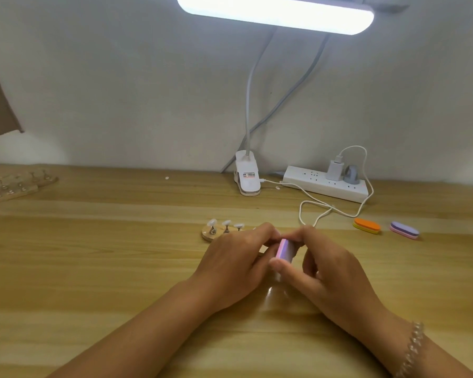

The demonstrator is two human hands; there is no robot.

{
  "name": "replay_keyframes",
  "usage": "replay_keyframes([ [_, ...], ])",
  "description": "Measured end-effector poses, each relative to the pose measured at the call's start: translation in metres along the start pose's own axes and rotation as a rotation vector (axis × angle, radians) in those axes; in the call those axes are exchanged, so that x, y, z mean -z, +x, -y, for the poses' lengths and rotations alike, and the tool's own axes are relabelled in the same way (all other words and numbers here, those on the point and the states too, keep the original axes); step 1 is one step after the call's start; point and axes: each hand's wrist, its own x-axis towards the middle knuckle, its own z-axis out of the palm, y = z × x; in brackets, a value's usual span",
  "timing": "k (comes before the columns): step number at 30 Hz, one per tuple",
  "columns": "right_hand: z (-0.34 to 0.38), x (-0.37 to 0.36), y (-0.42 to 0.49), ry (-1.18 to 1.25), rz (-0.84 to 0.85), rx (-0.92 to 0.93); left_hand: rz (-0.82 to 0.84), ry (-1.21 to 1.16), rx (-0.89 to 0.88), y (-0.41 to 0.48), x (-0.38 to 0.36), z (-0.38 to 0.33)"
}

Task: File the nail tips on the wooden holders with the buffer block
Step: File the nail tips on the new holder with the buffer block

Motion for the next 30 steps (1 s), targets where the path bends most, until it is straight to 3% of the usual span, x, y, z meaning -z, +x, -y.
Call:
replay_keyframes([
  [4,-0.007,0.002,0.003,0.044,-0.041,-0.068,0.010,0.006,-0.030,-0.001,-0.001,0.000],
  [9,-0.004,-0.001,0.000,0.012,-0.028,-0.008,-0.035,-0.016,-0.056,-0.002,0.000,0.000],
  [13,-0.016,0.005,0.007,0.165,-0.069,-0.240,-0.118,-0.064,-0.067,-0.001,-0.004,0.000],
  [15,-0.017,0.007,0.006,0.114,-0.091,-0.276,-0.152,-0.073,-0.062,-0.001,-0.003,0.000],
  [20,-0.012,-0.002,0.000,-0.271,0.089,-0.197,-0.171,-0.069,-0.061,0.000,-0.003,0.004],
  [23,-0.005,0.001,0.001,-0.146,-0.029,-0.069,-0.164,-0.033,-0.085,0.000,-0.004,0.004],
  [26,-0.002,0.002,0.001,-0.084,-0.015,0.052,-0.159,-0.012,-0.086,0.000,-0.004,0.003],
  [30,-0.002,0.001,0.002,-0.061,-0.042,0.075,-0.195,0.017,-0.075,0.000,-0.004,0.001],
])
